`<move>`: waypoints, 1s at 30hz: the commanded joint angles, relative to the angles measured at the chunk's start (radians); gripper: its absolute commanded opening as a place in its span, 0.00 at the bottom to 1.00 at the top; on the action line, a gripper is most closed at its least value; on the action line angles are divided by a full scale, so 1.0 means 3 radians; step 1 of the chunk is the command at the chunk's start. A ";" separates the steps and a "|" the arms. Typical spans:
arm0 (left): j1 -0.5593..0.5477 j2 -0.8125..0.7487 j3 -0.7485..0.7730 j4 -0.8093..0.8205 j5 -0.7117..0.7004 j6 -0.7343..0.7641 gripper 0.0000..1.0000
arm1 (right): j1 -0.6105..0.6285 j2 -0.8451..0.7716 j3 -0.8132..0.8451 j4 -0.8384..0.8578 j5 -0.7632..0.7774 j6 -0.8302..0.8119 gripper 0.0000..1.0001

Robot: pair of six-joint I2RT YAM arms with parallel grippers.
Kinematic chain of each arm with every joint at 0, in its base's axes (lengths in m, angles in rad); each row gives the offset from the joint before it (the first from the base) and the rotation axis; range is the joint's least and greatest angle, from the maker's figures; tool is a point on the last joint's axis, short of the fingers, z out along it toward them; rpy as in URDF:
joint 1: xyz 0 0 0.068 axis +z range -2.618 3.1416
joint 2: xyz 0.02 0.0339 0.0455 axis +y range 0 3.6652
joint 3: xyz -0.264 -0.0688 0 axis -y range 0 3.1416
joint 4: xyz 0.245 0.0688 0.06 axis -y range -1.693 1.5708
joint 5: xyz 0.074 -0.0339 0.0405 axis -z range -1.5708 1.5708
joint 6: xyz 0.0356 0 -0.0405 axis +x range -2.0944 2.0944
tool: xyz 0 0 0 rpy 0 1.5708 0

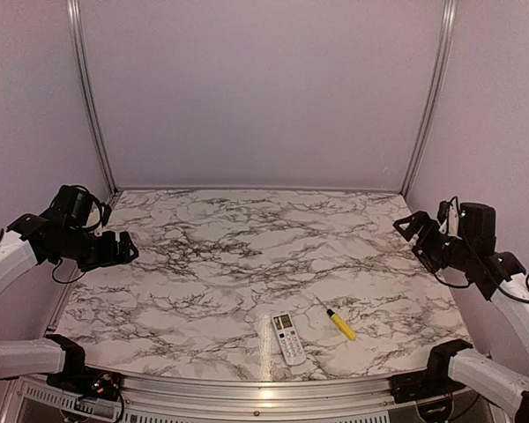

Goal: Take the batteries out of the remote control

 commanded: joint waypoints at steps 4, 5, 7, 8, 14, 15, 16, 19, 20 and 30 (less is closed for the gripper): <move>-0.0043 -0.0058 -0.0067 0.0107 0.0002 0.0019 0.99 | 0.0203 0.0283 0.0229 -0.0045 0.0117 0.0127 0.99; -0.0045 -0.0058 -0.0067 0.0114 0.0000 0.0019 0.99 | 0.0218 0.0332 0.0272 -0.0104 0.0133 0.0121 0.99; -0.0045 -0.0064 -0.0072 0.0116 -0.0006 0.0011 0.99 | 0.0252 0.0396 0.0356 -0.0196 0.0146 0.0096 0.99; -0.0049 -0.0067 -0.0073 0.0117 -0.0005 0.0010 0.99 | 0.0260 0.0403 0.0389 -0.0227 0.0151 0.0086 0.99; -0.0050 -0.0089 -0.0080 0.0127 -0.0003 0.0006 0.99 | 0.0277 0.0374 0.0498 -0.0398 0.0028 0.0029 0.99; -0.0050 -0.0093 -0.0080 0.0127 -0.0001 0.0008 0.99 | 0.0283 0.0374 0.0519 -0.0435 -0.0003 0.0011 0.99; -0.0050 -0.0093 -0.0082 0.0127 -0.0003 0.0005 0.99 | 0.0293 0.0379 0.0541 -0.0485 -0.0022 -0.0007 0.99; -0.0050 -0.0104 -0.0083 0.0134 0.0004 0.0006 0.99 | 0.0334 0.0445 0.0661 -0.0648 -0.0089 -0.0085 0.99; -0.0050 -0.0106 -0.0082 0.0133 0.0000 0.0011 0.99 | 0.0364 0.0489 0.0719 -0.0715 -0.0109 -0.0112 0.99; -0.0055 -0.0124 -0.0087 0.0146 0.0029 0.0019 0.99 | 0.1404 0.1361 0.1628 -0.1552 0.0332 -0.0149 0.99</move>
